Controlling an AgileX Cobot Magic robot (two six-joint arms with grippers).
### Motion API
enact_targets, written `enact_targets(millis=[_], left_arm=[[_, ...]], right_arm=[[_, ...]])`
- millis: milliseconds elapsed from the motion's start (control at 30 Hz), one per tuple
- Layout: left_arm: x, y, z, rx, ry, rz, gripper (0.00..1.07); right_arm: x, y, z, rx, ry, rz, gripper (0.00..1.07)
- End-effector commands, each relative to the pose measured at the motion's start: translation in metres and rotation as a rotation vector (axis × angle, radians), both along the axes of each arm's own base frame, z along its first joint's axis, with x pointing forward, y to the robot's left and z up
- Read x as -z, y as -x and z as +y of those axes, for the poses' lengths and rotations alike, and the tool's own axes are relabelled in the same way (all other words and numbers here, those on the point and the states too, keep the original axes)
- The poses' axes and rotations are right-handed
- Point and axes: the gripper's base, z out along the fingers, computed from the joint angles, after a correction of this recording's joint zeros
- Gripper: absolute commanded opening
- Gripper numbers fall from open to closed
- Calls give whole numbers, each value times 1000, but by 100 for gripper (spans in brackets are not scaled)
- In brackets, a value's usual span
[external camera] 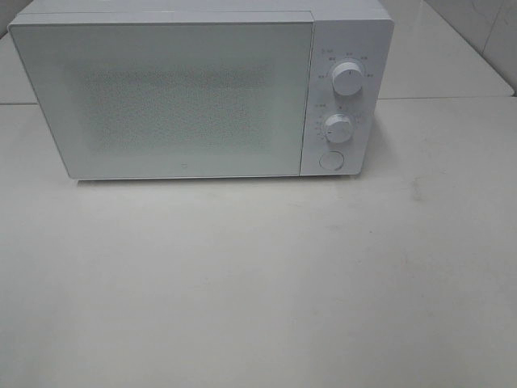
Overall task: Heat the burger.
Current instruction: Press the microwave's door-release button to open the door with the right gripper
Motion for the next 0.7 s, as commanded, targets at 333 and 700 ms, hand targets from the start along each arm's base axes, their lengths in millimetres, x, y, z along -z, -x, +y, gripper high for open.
enact_targets(millis=[333, 700], left_arm=[[0, 2, 0, -1, 12, -30, 100], [0, 2, 0, -1, 12, -30, 100]], right_arm=[[-11, -55, 3, 25, -3, -6, 75], [-3, -121, 7, 48, -6, 3, 75]])
